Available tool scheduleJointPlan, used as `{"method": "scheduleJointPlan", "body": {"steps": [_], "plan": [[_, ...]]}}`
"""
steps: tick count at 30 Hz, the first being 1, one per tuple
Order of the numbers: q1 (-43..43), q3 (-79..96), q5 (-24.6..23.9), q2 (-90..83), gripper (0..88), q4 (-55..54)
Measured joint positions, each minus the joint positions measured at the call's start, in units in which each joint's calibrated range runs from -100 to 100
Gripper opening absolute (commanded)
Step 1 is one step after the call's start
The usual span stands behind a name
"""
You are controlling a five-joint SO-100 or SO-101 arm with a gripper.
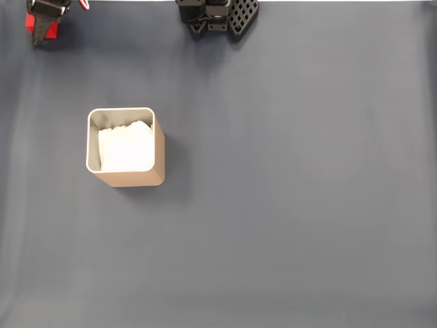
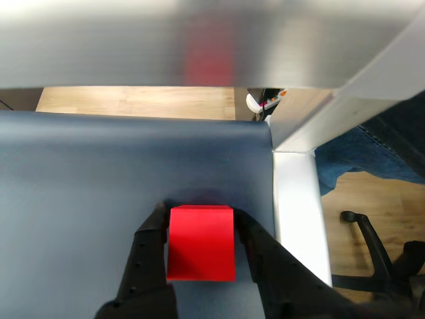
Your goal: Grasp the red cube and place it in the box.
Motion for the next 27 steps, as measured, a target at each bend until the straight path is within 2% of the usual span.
{"method": "scheduleJointPlan", "body": {"steps": [15,27], "plan": [[0.0,1.0,2.8,-0.1,23.0,-0.5],[0.0,1.0,3.5,-0.1,16.0,-0.5]]}}
